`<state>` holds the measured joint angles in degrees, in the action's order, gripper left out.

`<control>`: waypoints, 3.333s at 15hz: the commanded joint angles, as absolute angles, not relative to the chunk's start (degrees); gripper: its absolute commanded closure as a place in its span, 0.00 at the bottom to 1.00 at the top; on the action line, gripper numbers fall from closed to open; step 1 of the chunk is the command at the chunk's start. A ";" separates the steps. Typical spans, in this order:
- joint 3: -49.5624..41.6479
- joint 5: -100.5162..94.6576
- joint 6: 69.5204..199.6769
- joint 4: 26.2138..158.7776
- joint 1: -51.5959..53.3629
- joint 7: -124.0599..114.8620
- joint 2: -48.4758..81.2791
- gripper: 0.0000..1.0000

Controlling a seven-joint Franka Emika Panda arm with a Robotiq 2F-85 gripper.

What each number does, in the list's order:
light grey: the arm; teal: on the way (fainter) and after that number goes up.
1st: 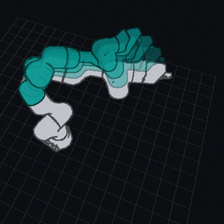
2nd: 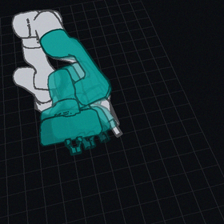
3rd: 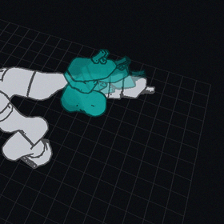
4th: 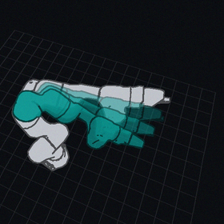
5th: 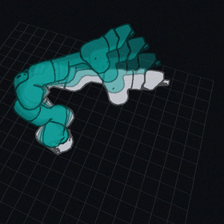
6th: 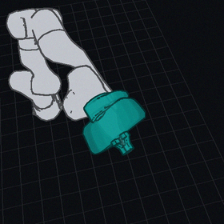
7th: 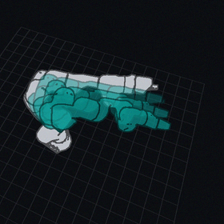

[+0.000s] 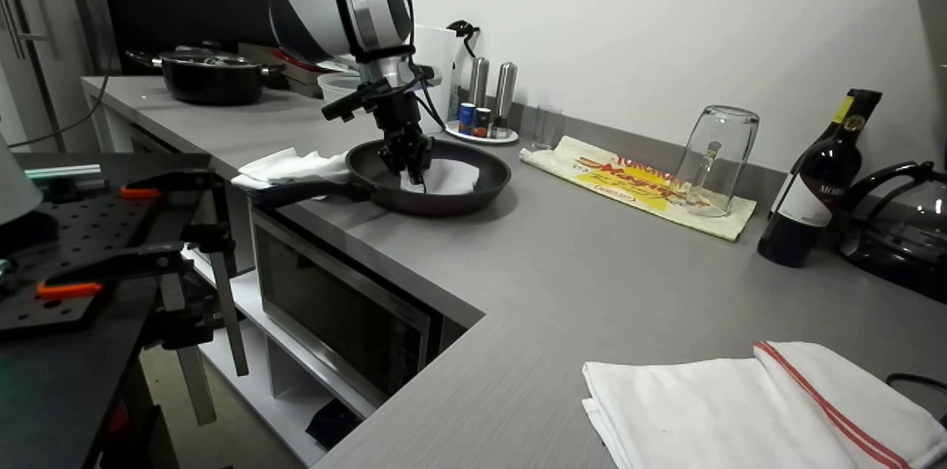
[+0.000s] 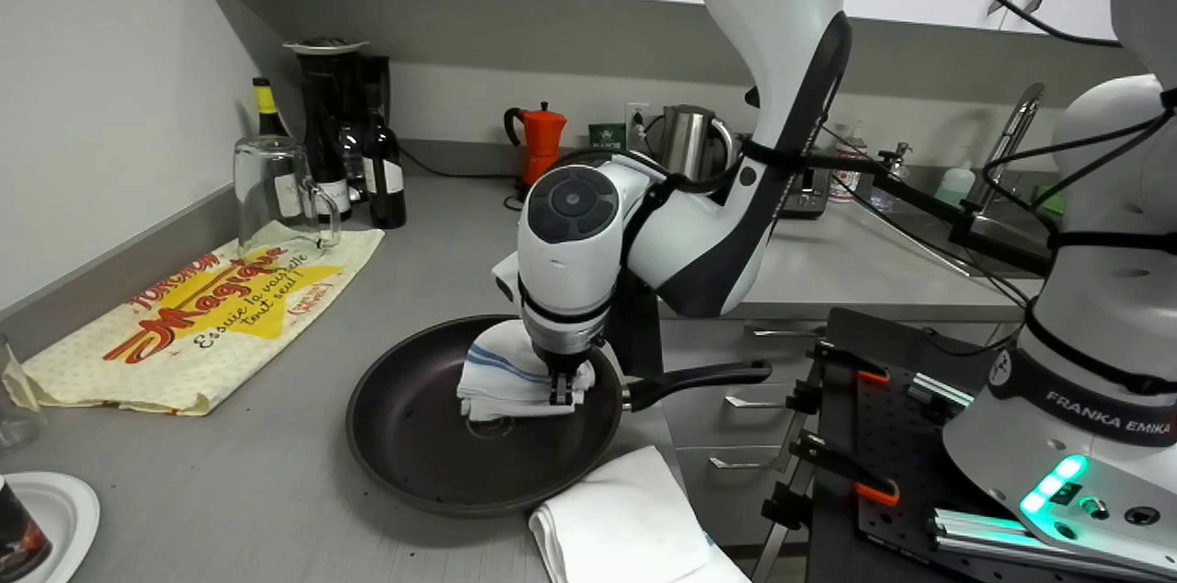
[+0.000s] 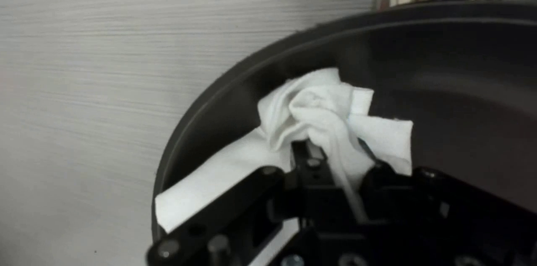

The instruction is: Use the towel to wipe the pan.

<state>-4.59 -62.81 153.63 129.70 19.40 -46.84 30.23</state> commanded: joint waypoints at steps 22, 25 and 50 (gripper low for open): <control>15.59 6.87 140.02 121.18 14.23 -14.37 28.12 0.97; 16.44 9.99 136.96 117.61 14.10 -12.31 25.57 0.97; 23.45 10.57 147.92 124.41 24.13 -7.79 25.20 0.97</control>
<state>23.22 9.67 144.52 125.01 23.33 -8.98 23.43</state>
